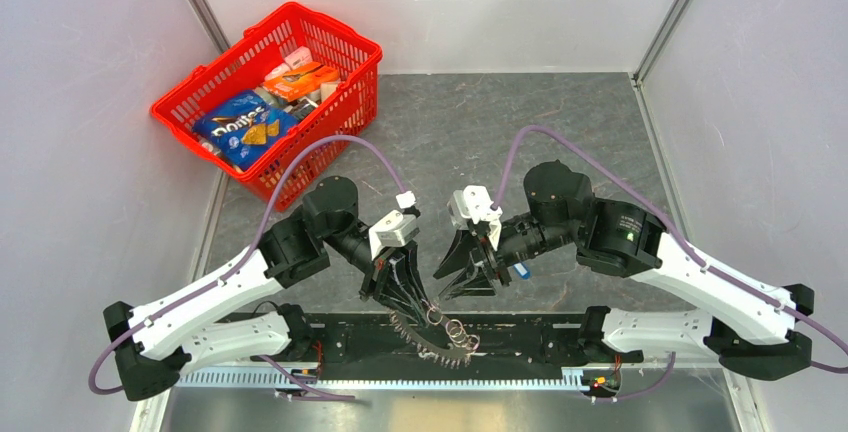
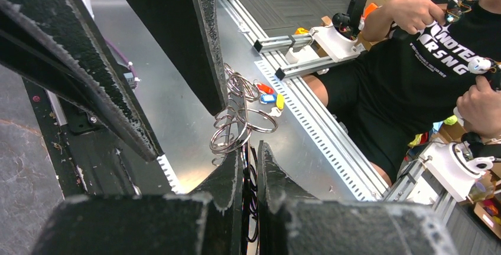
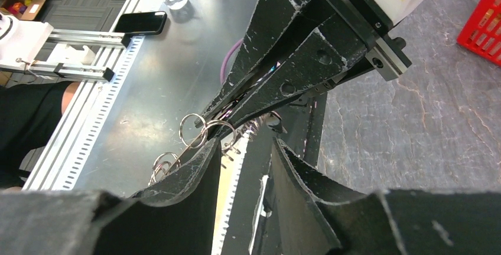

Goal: Put the keys on the keyring

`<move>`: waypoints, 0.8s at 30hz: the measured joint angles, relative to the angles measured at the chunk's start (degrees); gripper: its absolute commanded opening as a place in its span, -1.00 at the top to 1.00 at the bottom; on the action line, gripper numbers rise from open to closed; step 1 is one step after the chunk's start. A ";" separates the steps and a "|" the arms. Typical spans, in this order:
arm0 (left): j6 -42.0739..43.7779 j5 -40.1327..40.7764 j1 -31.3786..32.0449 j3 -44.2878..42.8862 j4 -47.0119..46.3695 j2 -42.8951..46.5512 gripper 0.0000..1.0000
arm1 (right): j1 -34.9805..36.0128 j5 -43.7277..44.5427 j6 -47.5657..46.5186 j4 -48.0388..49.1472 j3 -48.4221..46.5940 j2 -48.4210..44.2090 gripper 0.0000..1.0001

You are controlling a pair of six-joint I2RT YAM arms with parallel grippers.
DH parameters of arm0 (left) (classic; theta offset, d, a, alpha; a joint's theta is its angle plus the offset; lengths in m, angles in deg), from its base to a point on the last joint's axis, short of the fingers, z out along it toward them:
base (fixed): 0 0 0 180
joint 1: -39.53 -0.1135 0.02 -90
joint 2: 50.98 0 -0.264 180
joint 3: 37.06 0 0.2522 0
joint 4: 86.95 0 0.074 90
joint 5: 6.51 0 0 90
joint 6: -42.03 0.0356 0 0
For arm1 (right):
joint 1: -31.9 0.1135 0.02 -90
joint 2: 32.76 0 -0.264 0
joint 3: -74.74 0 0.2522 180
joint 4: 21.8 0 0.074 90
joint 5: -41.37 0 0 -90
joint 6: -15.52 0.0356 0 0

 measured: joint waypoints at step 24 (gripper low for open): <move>1.07 0.00 0.02 0.00 1.64 1.07 0.96 | 3.06 -0.98 0.55 0.79 0.00 3.13 0.11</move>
